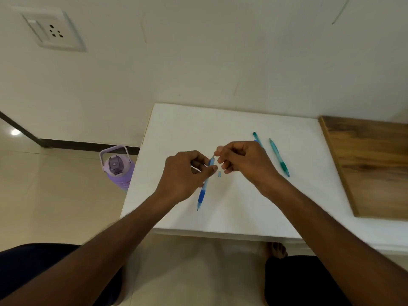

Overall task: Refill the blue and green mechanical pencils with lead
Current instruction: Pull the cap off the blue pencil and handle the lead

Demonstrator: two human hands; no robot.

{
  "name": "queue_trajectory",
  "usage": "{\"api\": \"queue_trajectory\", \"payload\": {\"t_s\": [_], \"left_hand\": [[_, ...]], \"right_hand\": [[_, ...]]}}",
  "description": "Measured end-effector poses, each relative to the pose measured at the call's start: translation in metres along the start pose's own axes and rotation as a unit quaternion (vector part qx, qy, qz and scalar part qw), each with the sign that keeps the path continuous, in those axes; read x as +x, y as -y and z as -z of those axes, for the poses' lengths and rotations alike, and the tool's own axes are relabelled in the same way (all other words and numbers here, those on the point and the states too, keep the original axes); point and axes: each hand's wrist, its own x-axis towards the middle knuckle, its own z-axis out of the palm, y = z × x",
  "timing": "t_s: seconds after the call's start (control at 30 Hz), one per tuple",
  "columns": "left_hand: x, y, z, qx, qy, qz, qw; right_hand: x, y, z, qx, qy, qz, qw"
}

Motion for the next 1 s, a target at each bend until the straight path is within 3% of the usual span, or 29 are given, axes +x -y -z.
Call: {"api": "queue_trajectory", "payload": {"t_s": [0.27,0.5,0.63,0.67,0.73,0.8,0.9,1.0], "left_hand": [[-0.003,0.000,-0.006,0.040,0.008,-0.020,0.999],[-0.002,-0.001,-0.006,0.052,0.015,-0.020,0.998],[-0.003,0.003,-0.002,0.039,0.029,-0.020,0.999],[-0.004,0.005,-0.002,0.036,0.031,-0.011,0.999],[-0.004,0.010,-0.002,0.021,0.016,0.009,1.000],[0.000,0.012,-0.001,0.025,-0.006,0.023,0.999],[0.004,0.017,-0.001,0.051,-0.017,0.041,0.998],[0.003,0.023,-0.005,0.063,-0.014,0.061,0.996]], "right_hand": [[-0.001,-0.006,-0.003,0.048,0.023,-0.093,0.994],[0.002,-0.002,-0.014,-0.073,0.054,-0.083,0.992],[0.013,0.013,0.006,0.103,-0.044,-0.091,0.990],[0.016,0.013,0.014,0.078,-0.081,-0.080,0.990],[0.022,0.002,0.025,-0.072,-0.118,-0.050,0.989],[0.021,-0.014,0.024,-0.192,-0.070,-0.064,0.977],[0.021,-0.042,0.008,-0.255,-0.003,-0.095,0.962],[0.021,-0.054,0.001,-0.273,-0.032,-0.071,0.959]]}}
